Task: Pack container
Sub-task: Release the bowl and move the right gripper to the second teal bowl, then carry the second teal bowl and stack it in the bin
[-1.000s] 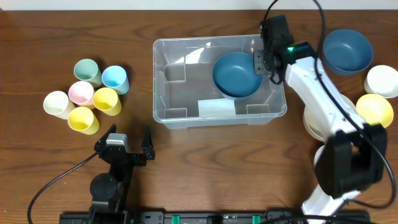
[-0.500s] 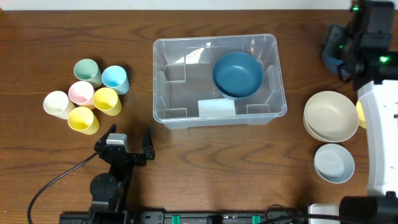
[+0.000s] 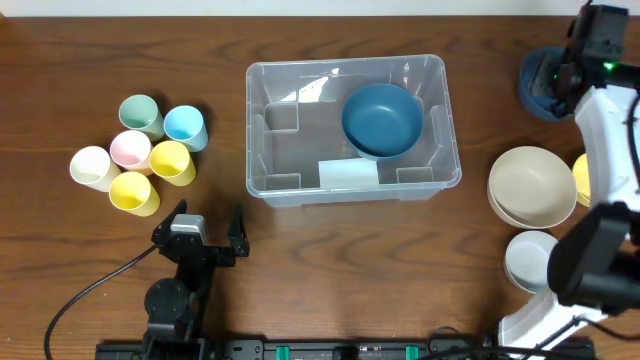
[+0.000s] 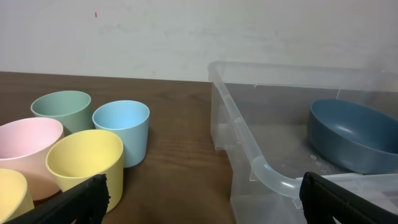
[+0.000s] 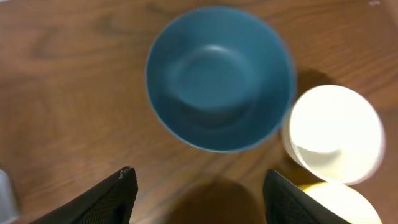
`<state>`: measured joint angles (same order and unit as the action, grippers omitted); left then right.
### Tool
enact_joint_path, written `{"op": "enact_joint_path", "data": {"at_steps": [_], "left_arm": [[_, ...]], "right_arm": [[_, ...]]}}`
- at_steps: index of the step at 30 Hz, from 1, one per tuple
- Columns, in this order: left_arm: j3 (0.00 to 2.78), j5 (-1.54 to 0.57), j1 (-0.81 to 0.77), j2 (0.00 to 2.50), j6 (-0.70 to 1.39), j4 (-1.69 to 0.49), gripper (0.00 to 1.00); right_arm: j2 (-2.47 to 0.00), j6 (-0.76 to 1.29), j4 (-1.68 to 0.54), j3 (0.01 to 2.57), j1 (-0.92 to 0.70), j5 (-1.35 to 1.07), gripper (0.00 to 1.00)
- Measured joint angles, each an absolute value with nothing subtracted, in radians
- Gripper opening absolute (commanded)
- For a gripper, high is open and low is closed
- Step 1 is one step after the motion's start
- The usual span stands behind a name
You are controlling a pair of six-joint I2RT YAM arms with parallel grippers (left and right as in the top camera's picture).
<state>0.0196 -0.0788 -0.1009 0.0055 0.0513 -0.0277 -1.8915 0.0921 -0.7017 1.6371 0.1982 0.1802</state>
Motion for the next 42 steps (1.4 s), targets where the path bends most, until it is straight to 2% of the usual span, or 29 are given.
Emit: {"op": "enact_joint_path", "data": {"at_steps": [14, 20, 23, 29, 33, 42], "left_arm": [[0.02, -0.079, -0.101, 0.006, 0.051, -0.028, 0.98], [0.02, -0.078, -0.101, 0.006, 0.051, -0.028, 0.98], [0.02, -0.078, -0.101, 0.006, 0.051, -0.028, 0.98], [0.02, -0.079, -0.101, 0.006, 0.051, -0.028, 0.98], [0.02, -0.079, -0.101, 0.006, 0.051, -0.028, 0.98], [0.02, -0.078, -0.101, 0.006, 0.051, -0.028, 0.98]], "right_arm": [[-2.082, -0.018, -0.603, 1.637, 0.198, 0.153, 0.68], [-2.154, -0.028, -0.577, 1.637, 0.199, 0.149, 0.61], [-2.162, -0.035, -0.563, 1.636, 0.206, 0.146, 0.51], [-2.162, -0.04, -0.551, 1.636, 0.231, 0.146, 0.2], [-2.162, -0.039, -0.552, 1.636, 0.231, 0.144, 0.03], [-2.162, -0.035, -0.554, 1.636, 0.228, 0.15, 0.01]]}}
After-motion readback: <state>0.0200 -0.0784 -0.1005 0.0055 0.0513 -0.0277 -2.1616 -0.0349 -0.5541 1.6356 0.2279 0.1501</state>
